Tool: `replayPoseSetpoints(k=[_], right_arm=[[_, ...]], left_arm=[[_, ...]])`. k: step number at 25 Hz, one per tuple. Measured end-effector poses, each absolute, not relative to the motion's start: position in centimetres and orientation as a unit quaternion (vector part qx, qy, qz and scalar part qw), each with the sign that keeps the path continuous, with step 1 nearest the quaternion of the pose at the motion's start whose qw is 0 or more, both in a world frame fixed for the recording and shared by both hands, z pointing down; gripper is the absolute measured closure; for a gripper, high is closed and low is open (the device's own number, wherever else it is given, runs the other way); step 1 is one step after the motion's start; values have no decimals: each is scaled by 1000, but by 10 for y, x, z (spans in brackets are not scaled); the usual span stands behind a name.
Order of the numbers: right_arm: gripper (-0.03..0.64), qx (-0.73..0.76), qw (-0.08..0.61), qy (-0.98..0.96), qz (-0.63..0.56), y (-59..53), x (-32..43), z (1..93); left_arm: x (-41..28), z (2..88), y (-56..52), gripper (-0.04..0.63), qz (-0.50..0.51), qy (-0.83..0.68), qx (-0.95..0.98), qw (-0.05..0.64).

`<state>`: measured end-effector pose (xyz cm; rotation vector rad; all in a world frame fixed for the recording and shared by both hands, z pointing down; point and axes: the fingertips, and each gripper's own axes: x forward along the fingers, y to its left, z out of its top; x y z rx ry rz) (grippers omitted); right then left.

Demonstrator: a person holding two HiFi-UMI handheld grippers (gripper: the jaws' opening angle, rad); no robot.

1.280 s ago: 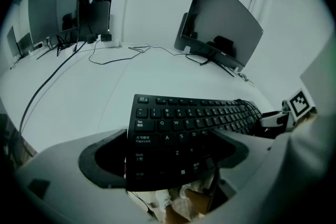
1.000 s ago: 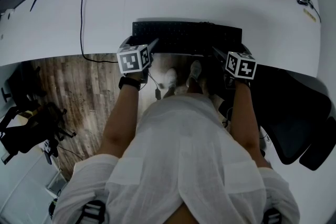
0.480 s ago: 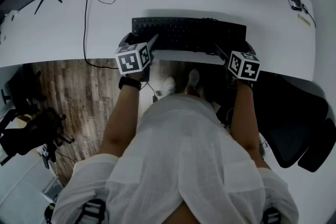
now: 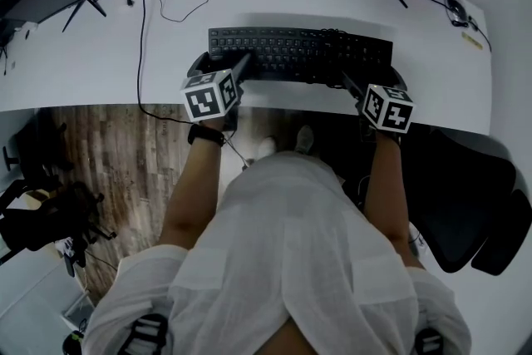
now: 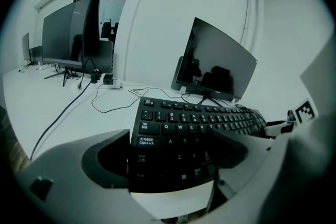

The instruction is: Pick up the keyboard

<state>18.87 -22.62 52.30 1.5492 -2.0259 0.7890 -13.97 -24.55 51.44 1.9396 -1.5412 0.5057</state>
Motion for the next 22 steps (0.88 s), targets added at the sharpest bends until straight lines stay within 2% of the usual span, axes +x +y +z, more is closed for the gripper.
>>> replayPoseSetpoints(k=[22], right_arm=[[34,582,189,-759,221,-251,202,450]], left_arm=[[-131,441,-269,163,127,-604,745,254]])
